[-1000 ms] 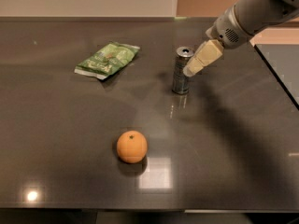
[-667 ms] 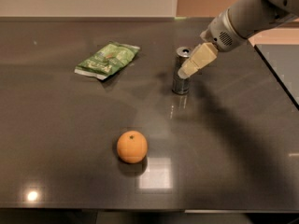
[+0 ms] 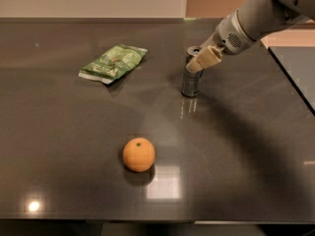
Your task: Move redbull can near green jalapeno chip bag
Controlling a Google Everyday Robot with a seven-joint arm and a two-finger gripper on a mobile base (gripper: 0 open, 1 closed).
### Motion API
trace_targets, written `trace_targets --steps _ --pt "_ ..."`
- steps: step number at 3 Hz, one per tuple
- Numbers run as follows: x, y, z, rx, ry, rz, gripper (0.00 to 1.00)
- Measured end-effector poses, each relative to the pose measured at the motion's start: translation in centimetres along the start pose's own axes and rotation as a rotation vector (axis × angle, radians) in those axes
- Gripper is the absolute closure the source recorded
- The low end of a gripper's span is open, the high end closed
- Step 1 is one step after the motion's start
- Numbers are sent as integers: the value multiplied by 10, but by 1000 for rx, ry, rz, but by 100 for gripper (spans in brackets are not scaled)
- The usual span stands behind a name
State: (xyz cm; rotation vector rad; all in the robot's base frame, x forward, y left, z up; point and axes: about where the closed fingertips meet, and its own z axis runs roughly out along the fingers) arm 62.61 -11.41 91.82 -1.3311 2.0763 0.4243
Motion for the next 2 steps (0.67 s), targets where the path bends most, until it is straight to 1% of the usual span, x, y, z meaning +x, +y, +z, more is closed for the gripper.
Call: trace_targets --steps 1,2 --pt "-13 -2 -1 -26 -17 -8 70" --pt "-37 -10 5 -56 -39 -15 94"
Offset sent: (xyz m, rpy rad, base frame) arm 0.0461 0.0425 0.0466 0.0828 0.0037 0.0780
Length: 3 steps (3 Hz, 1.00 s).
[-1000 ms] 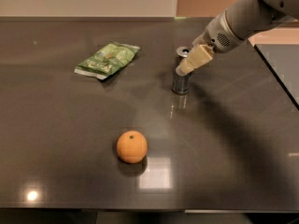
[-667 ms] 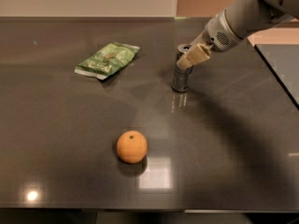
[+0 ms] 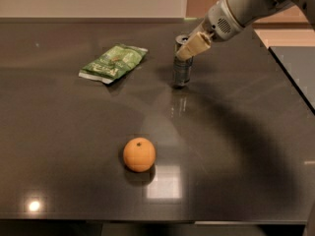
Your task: Move redbull can near green jalapeno chip bag
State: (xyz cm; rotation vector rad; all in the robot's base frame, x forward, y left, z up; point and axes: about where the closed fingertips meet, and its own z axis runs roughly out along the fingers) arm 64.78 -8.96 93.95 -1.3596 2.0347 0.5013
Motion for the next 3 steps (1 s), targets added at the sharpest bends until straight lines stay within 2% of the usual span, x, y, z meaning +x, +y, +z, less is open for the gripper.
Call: trace_targets --steps 1,2,3 --pt "-27 -10 16 -33 -42 -23 100" --pt "-49 -20 36 -57 -71 -47 100" --pt "-69 -22 55 -60 -71 -76 100"
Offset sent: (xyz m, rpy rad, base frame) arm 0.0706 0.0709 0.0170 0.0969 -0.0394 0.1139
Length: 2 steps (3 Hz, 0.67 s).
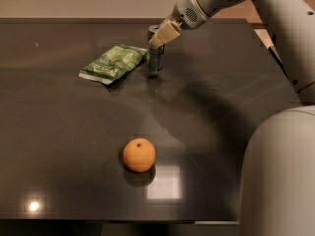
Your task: Move redbull can near green jalapeno chip bag
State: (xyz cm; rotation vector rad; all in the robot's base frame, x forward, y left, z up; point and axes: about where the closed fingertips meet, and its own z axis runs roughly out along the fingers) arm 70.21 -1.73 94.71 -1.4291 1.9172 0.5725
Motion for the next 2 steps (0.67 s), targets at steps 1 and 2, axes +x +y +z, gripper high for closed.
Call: trace_targets --steps 1,2 --pt "-13 -2 18 -3 14 -19 100" --pt "-20 -2 33 -14 25 -33 100"
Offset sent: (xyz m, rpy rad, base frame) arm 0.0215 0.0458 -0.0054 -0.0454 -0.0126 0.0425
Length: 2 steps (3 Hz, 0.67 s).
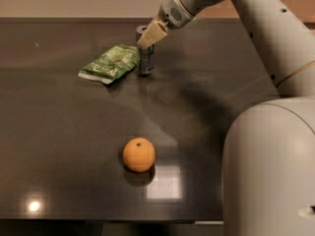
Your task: Move redbull can near green jalapeno chip bag
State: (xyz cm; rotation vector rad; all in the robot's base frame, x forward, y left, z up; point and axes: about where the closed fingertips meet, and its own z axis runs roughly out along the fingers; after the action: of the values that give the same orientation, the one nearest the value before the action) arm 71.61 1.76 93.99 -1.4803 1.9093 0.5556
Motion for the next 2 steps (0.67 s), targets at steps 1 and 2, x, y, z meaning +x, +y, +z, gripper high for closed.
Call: trace_targets --steps 1,2 --pt "-4 -1 9 -6 -3 -10 82" --pt "-5 -1 16 -11 -4 -17 60"
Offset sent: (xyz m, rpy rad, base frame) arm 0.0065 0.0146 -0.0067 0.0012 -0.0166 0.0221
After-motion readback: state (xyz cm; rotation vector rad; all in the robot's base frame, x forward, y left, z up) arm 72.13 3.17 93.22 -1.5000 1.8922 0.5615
